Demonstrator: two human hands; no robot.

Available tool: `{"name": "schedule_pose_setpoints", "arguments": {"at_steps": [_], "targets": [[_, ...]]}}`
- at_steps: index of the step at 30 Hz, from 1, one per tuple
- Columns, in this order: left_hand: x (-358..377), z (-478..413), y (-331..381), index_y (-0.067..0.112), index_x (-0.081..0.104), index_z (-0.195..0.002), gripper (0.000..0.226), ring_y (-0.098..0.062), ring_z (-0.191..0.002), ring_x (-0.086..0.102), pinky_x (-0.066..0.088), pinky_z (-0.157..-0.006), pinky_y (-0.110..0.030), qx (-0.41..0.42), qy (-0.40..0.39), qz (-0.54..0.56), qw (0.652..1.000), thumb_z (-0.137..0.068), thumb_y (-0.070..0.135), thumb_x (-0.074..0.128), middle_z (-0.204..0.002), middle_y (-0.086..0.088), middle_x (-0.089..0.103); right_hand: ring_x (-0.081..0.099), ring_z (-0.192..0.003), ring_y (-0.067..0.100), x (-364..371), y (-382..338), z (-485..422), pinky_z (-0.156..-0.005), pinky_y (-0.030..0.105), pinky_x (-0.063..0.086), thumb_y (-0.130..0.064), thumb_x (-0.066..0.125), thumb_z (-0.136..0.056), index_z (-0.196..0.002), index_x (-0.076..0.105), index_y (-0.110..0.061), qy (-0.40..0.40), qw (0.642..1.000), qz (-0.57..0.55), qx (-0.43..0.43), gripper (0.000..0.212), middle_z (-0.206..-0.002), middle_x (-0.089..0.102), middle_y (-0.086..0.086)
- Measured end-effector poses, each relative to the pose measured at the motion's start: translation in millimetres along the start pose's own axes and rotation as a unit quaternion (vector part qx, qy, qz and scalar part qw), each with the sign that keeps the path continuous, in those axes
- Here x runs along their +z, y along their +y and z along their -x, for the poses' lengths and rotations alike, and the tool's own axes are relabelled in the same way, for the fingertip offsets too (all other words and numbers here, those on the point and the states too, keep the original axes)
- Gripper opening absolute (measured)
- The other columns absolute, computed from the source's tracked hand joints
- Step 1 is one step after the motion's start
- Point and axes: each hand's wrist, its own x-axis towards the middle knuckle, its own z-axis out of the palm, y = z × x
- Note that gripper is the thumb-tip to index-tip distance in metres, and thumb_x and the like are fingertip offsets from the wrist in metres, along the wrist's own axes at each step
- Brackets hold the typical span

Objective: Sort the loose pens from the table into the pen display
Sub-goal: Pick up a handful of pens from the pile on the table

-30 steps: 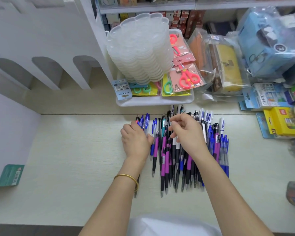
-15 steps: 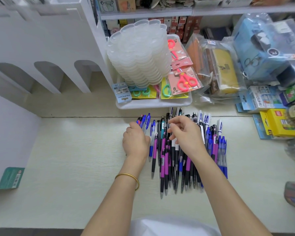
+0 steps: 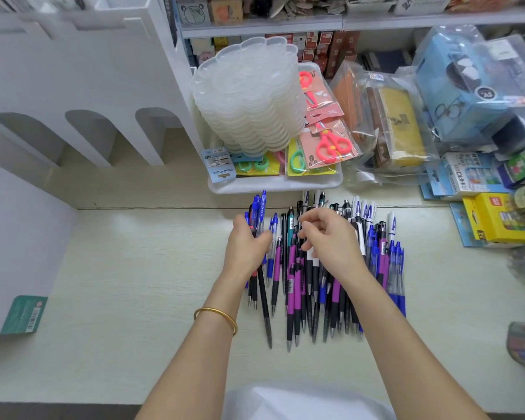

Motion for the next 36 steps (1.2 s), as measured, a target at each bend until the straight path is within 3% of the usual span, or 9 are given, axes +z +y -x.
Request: {"name": "schedule_pose_setpoints", "arguments": {"at_steps": [4, 12, 16, 20, 24, 28, 31, 34, 36], "targets": [[-8, 5, 8, 0.016, 0.037, -0.093, 0.019, -0.018, -0.063, 0.050, 0.043, -0.049, -0.029, 0.015, -0.001, 0.031, 0.999, -0.090, 0.013, 0.055, -0.079, -0.005, 0.049, 0.059, -0.049, 0.002, 5, -2, 2, -0.046, 0.017, 0.046, -0.012, 0.050, -0.096, -0.100, 0.059, -0.016, -0.089, 0.994, 0.049, 0.026, 0.011, -0.086, 0.067, 0.008], [-17, 9, 34, 0.022, 0.040, -0.085, 0.023, -0.017, -0.066, 0.044, 0.044, -0.059, -0.032, 0.086, 0.073, 0.155, 0.982, -0.086, 0.008, 0.058, -0.078, -0.003, 0.044, 0.058, -0.044, 0.010, 18, -14, 17, -0.047, 0.022, 0.047, -0.014, 0.065, -0.088, -0.089, 0.063, -0.008, -0.307, 0.944, 0.116, 0.028, 0.007, -0.070, 0.069, 0.010], [-22, 11, 45, 0.019, 0.040, -0.088, 0.021, -0.015, -0.062, 0.044, 0.044, -0.053, -0.026, 0.106, 0.096, 0.200, 0.969, -0.086, 0.006, 0.057, -0.077, -0.004, 0.044, 0.055, -0.042, 0.009, 15, -16, 19, -0.044, 0.020, 0.045, -0.013, 0.064, -0.089, -0.079, 0.061, -0.007, -0.277, 0.955, 0.105, 0.017, 0.013, -0.061, 0.064, 0.007], [-41, 5, 41, 0.019, 0.041, -0.094, 0.021, -0.015, -0.060, 0.052, 0.047, -0.054, -0.024, 0.039, 0.162, 0.281, 0.945, -0.087, 0.005, 0.055, -0.077, -0.008, 0.055, 0.058, -0.050, 0.011, -8, -15, 16, -0.050, 0.022, 0.052, -0.014, 0.064, -0.090, -0.085, 0.065, -0.007, -0.270, 0.957, 0.105, 0.032, 0.008, -0.070, 0.068, 0.009], [-42, 10, 37, 0.014, 0.045, -0.101, 0.021, -0.015, -0.065, 0.055, 0.050, -0.062, -0.029, -0.007, 0.082, 0.306, 0.948, -0.088, 0.004, 0.058, -0.078, -0.007, 0.059, 0.054, -0.045, 0.009, -6, -22, 15, -0.043, 0.021, 0.045, -0.015, 0.065, -0.090, -0.109, 0.057, -0.011, -0.179, 0.984, 0.011, 0.006, 0.021, -0.065, 0.068, 0.002], [-25, 19, 31, 0.009, 0.048, -0.103, 0.024, -0.019, -0.072, 0.059, 0.051, -0.061, -0.034, -0.037, 0.020, 0.317, 0.947, -0.088, 0.013, 0.065, -0.092, -0.013, 0.060, 0.048, -0.037, 0.009, 11, -31, 18, -0.041, 0.020, 0.039, -0.022, 0.064, -0.091, -0.112, 0.052, -0.018, -0.151, 0.987, 0.038, -0.048, 0.024, -0.054, 0.063, 0.003], [-26, 17, 24, 0.011, 0.049, -0.106, 0.030, -0.027, -0.087, 0.067, 0.058, -0.076, -0.046, -0.052, -0.022, 0.298, 0.953, -0.086, 0.019, 0.070, -0.103, -0.015, 0.066, 0.049, -0.040, 0.013, 15, -31, 22, -0.044, 0.021, 0.042, -0.018, 0.056, -0.095, -0.104, 0.057, -0.025, -0.171, 0.982, 0.046, -0.071, 0.011, -0.053, 0.060, 0.004], [-25, 19, 17, 0.012, 0.049, -0.100, 0.027, -0.024, -0.076, 0.064, 0.057, -0.071, -0.039, -0.047, -0.014, 0.243, 0.969, -0.085, 0.016, 0.071, -0.089, -0.010, 0.060, 0.062, -0.053, 0.023, 16, -30, 22, -0.057, 0.031, 0.053, -0.015, 0.043, -0.100, -0.094, 0.061, -0.017, -0.218, 0.974, 0.041, -0.042, 0.018, -0.068, 0.066, 0.005], [-23, 19, 10, 0.013, 0.046, -0.101, 0.027, -0.026, -0.079, 0.065, 0.054, -0.069, -0.037, -0.040, 0.026, 0.168, 0.985, -0.085, 0.016, 0.068, -0.087, -0.007, 0.060, 0.066, -0.062, 0.026, 9, -27, 17, -0.062, 0.035, 0.056, -0.013, 0.039, -0.101, -0.107, 0.061, -0.015, -0.189, 0.982, 0.022, 0.000, 0.023, -0.080, 0.068, 0.008]]}}
